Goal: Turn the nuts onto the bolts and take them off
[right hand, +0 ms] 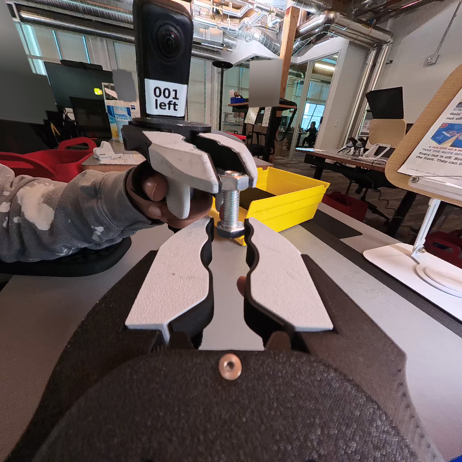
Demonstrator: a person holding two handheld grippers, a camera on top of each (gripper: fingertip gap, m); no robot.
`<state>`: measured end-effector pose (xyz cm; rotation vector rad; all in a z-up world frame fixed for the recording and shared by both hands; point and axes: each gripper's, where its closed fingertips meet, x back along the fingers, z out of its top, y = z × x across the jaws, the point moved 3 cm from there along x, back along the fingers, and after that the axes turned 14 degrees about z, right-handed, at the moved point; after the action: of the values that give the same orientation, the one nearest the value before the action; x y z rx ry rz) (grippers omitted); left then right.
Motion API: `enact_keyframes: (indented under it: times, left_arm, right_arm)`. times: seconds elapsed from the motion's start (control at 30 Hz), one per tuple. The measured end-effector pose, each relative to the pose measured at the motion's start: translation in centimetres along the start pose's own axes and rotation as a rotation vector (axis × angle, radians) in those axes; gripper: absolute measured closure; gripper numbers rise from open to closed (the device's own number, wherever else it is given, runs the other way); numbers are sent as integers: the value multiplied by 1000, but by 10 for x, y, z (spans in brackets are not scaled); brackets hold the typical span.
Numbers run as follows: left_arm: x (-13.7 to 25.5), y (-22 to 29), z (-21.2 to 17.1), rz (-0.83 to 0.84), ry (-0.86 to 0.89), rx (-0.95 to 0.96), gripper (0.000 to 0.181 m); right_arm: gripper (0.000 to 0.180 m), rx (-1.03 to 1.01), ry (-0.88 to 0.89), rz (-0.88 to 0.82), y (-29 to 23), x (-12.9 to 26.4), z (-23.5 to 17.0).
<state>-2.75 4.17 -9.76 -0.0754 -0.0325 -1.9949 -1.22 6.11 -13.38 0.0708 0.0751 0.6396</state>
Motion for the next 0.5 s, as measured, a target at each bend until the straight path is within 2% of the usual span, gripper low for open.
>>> enact_keyframes:
  times: [0.5]
  left_arm:
    - [0, -1, -3, 19, -29, -50, 162]
  right_arm:
    - [161, 38, -54, -33, 3, 0, -5]
